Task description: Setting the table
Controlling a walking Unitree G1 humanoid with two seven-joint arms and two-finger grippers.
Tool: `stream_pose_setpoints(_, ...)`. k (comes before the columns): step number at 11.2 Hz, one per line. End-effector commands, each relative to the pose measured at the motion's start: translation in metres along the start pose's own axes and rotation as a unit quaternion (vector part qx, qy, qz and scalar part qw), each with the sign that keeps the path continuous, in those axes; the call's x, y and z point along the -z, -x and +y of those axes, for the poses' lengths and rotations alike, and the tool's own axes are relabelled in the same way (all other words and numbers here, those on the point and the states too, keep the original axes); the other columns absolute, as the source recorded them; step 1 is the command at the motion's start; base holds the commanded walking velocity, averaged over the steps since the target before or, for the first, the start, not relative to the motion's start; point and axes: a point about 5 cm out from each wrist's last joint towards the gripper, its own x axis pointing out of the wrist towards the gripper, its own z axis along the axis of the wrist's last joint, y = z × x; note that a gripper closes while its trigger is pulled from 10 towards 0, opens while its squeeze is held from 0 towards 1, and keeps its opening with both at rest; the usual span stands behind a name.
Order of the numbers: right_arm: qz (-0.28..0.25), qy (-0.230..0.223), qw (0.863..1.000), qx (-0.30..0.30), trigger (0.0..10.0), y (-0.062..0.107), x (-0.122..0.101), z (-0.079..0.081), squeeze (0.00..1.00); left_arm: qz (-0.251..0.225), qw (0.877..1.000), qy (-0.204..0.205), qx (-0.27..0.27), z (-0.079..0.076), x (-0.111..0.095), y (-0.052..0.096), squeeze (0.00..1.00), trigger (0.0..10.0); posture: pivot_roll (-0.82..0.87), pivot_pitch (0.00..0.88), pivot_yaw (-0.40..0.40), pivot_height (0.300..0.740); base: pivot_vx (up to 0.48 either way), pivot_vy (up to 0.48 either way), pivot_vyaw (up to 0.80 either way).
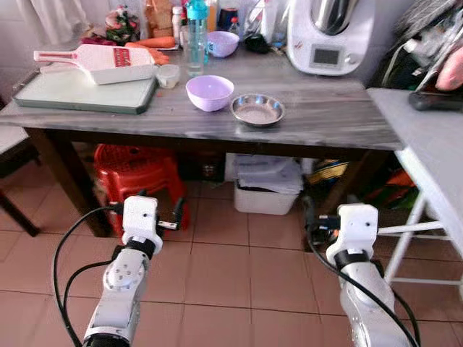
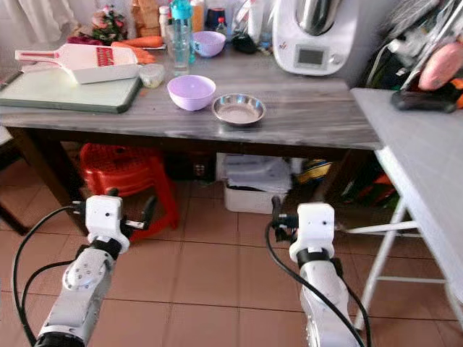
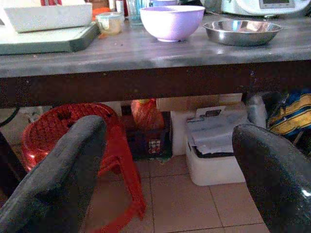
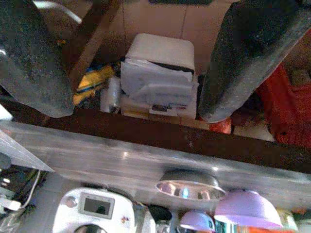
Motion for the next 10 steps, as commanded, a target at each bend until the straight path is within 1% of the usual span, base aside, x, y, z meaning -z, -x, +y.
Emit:
stream_pose_setpoints(1,-0.002,0.0,1.0,0.014,10.0,-0.0005,0.0,-0.0063,0.0,-0.001,1.0,-0.008,0.007,-0.0018,-0.0013,0.0003,0.0,10.0,-0.01,0.016,-0.019,0.74,0.0,0.0,0.0)
stream_pose_setpoints(4,-0.003,0.002,1.0,0.015,10.0,0.0005,0.0013,-0.0081,0.0,-0.004,1.0,-0.01,0.011,-0.0014,-0.0037,-0.0032,0.0,10.0,-0.01,0.017,-0.019,0.74,0.0,0.0,0.0)
stream_pose_setpoints(7,-0.006,0.006,1.0,0.011,10.0,-0.0002,0.0002,-0.0089,0.0,-0.001,1.0,-0.003,0.017,-0.0059,-0.0018,-0.0022,0.0,10.0,-0.01,0.017,-0.025,0.74,0.0,0.0,0.0)
stream_pose_setpoints(10,-0.006,0.003,1.0,0.021,10.0,-0.0008,-0.0005,-0.012,0.0,0.002,1.0,0.002,0.027,-0.008,-0.002,-0.0021,0.0,10.0,-0.03,0.034,-0.003,0.74,0.0,-0.296,0.0)
